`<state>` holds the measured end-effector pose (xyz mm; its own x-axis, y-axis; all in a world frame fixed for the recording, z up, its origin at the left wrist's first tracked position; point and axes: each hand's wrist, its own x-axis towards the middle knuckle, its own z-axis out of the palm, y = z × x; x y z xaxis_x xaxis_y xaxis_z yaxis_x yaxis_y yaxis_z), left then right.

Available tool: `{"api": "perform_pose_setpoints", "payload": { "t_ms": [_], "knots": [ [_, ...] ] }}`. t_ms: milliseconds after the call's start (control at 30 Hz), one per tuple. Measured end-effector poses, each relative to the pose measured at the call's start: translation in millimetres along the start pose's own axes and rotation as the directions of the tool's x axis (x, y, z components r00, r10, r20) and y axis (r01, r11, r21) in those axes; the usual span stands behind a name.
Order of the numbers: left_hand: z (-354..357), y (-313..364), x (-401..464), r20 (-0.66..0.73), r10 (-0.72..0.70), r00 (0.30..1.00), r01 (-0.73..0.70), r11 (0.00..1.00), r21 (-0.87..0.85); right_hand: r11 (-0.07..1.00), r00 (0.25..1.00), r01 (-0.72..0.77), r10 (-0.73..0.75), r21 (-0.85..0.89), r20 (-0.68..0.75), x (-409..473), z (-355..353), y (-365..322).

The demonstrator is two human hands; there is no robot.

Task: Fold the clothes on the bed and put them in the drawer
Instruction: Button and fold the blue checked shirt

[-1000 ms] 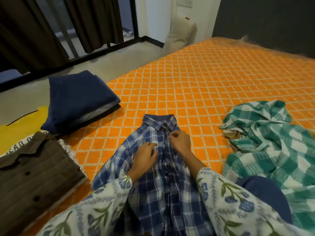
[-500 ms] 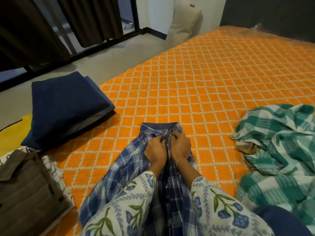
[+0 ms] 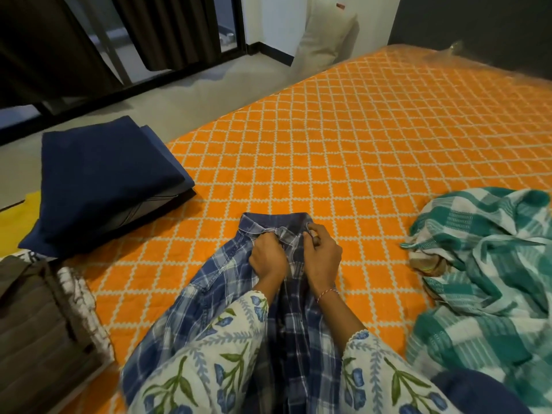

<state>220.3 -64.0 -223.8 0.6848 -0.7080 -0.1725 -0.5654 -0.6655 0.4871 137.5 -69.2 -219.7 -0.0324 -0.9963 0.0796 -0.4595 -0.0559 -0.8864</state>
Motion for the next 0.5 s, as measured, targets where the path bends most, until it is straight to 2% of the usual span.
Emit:
{"api": "perform_pose_setpoints", "payload": {
  "t_ms": [133,233,367,500],
  "knots": [
    [-2.5,0.3,0.9,0.033,-0.104,0.994,0.106,0.992,-0.065,0.999,1.0,0.003,-0.003,0.032,-0.001,0.0,-2.7,6.7],
    [-5.1,-3.9,-2.1,0.086,-0.167,0.982,0.178,0.973,-0.145,1.0,1.0,-0.023,0.022,-0.018,-0.022,-0.4,-0.9,13.3],
    [-8.9,-12.6,3.5,0.166,-0.149,0.975,0.196,0.926,-0.324,0.994,0.995,-0.098,0.099,-0.057,0.021,-1.2,-0.1,16.9],
    [-22.8,-18.6,-1.7,0.216,-0.058,0.975,0.163,0.847,-0.506,0.99,0.985,-0.141,0.14,0.01,0.103,-6.2,-1.6,2.8]
  ]
}}
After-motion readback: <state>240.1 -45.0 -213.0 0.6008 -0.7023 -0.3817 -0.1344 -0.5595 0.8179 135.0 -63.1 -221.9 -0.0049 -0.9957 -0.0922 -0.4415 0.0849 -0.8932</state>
